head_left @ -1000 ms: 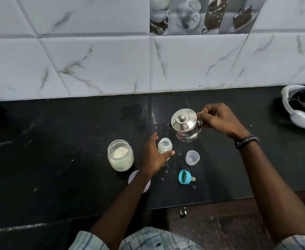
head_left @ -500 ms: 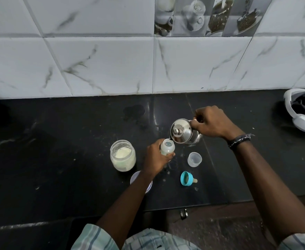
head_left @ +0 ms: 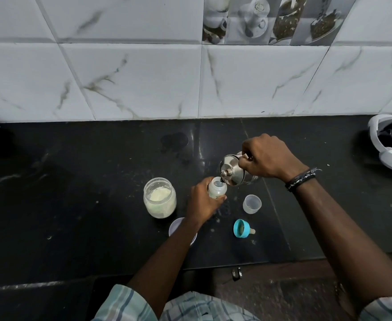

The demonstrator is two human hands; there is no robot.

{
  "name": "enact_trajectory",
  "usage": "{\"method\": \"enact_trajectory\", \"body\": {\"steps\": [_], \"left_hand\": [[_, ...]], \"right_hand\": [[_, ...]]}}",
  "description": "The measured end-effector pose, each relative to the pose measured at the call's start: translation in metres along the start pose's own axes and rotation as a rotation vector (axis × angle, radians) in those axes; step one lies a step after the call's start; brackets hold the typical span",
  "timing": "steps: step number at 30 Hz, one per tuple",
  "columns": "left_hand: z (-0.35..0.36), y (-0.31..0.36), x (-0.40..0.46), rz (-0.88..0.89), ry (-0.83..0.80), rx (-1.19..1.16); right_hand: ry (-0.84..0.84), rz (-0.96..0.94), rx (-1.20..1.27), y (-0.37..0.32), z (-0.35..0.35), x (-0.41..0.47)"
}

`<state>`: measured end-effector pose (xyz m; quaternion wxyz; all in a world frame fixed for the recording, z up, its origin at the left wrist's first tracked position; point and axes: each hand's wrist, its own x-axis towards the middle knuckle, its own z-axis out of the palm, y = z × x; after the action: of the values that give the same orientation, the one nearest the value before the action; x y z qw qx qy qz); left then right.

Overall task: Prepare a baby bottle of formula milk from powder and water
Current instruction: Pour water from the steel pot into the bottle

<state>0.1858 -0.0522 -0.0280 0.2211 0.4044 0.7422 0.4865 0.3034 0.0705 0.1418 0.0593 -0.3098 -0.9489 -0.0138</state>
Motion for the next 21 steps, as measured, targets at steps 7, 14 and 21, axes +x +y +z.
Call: {"method": "enact_trajectory", "body": {"steps": [7, 14, 21], "left_hand": [[0.0, 0.001, 0.0, 0.003, 0.001, 0.008], [-0.002, 0.002, -0.001, -0.007, -0.001, 0.007], [-0.002, 0.004, -0.002, -0.007, -0.009, 0.005]], "right_hand": [[0.007, -0.031, -0.082, -0.008, -0.005, 0.002], [0.014, -0.037, -0.122, -0.019, -0.01, 0.002], [0.031, -0.081, -0.179, -0.027, -0.01, 0.001]]}}
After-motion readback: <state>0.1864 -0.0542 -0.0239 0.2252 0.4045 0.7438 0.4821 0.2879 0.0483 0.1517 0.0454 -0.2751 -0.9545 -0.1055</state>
